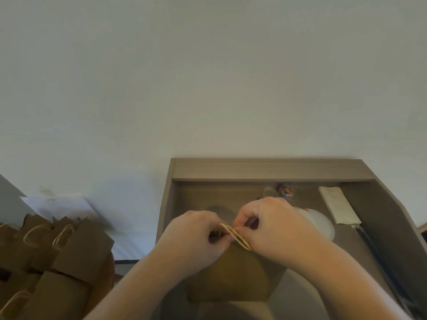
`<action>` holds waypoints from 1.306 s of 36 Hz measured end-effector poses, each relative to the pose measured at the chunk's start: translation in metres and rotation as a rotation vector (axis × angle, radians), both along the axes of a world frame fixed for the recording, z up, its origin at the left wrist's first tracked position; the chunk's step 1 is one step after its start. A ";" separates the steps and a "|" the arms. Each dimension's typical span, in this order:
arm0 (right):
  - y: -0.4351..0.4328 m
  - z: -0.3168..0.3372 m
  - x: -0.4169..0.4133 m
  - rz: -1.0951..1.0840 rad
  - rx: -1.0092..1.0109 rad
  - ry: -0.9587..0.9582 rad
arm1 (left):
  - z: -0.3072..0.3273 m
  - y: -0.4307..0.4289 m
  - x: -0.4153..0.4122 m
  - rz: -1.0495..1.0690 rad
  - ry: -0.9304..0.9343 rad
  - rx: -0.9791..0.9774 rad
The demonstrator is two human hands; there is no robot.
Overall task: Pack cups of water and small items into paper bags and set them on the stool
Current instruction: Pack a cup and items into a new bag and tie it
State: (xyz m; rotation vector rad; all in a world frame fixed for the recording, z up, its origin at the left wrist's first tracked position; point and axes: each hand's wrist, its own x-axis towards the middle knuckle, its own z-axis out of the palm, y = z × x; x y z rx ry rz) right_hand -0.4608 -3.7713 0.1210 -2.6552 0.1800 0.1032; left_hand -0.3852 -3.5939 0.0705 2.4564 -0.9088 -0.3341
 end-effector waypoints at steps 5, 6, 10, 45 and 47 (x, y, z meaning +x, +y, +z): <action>0.006 -0.004 0.000 0.001 -0.043 -0.036 | -0.003 0.001 0.003 -0.013 -0.011 -0.004; 0.006 -0.004 0.000 0.004 -0.051 -0.040 | -0.003 0.001 0.004 -0.017 -0.013 -0.005; 0.007 -0.005 -0.001 0.038 -0.066 -0.033 | -0.003 0.001 0.004 -0.023 -0.004 -0.011; 0.006 -0.007 0.008 0.020 0.047 0.122 | -0.007 0.003 0.002 -0.036 -0.083 0.047; 0.007 -0.006 0.009 0.016 0.048 0.149 | -0.009 0.003 0.002 -0.034 -0.091 0.048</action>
